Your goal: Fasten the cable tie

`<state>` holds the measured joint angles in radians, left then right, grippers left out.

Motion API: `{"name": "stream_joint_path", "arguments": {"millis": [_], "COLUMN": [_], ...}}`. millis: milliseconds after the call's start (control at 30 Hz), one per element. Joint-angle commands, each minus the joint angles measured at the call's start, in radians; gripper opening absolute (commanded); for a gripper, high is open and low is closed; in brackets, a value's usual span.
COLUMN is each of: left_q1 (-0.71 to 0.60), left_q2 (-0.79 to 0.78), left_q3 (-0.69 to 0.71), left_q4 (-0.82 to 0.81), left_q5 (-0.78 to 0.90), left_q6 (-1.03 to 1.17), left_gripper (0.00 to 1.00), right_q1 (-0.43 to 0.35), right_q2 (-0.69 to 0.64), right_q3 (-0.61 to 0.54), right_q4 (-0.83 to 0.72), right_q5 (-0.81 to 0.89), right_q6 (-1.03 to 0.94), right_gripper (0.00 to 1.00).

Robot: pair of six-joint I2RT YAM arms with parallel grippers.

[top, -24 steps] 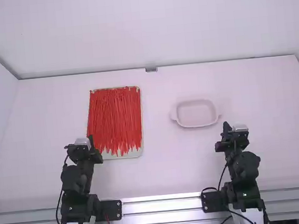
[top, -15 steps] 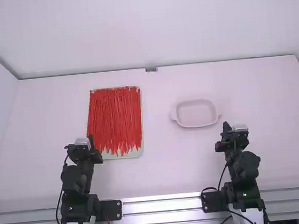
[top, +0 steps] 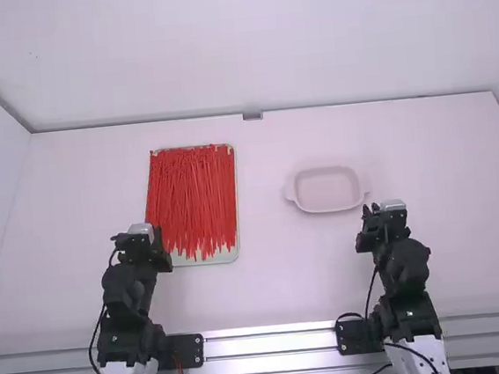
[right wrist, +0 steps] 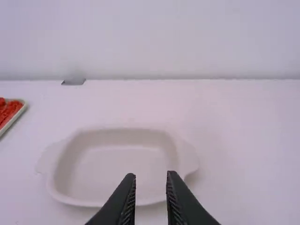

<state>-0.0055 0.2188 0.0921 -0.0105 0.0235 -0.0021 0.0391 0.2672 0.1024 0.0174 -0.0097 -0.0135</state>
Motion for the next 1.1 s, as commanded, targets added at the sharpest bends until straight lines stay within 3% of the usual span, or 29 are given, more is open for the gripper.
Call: {"name": "stream_joint_path", "arguments": {"millis": [0, 1067], "left_q1": [-0.006, -0.028], "left_q2": [0.049, 0.759], "left_q3": [0.05, 0.415], "left_q4": [-0.003, 0.013], "left_q5": [0.021, 0.165], "left_q6": [-0.002, -0.029], "left_gripper": [0.22, 0.82], "right_q1": [0.015, 0.239], "right_q2": [0.061, 0.911], "right_q3": [0.064, 0.489], "right_q4": [0.003, 0.068], "right_q5": [-0.001, -0.036], "right_q6": [-0.009, 0.011], "right_gripper": [0.22, 0.82]}}
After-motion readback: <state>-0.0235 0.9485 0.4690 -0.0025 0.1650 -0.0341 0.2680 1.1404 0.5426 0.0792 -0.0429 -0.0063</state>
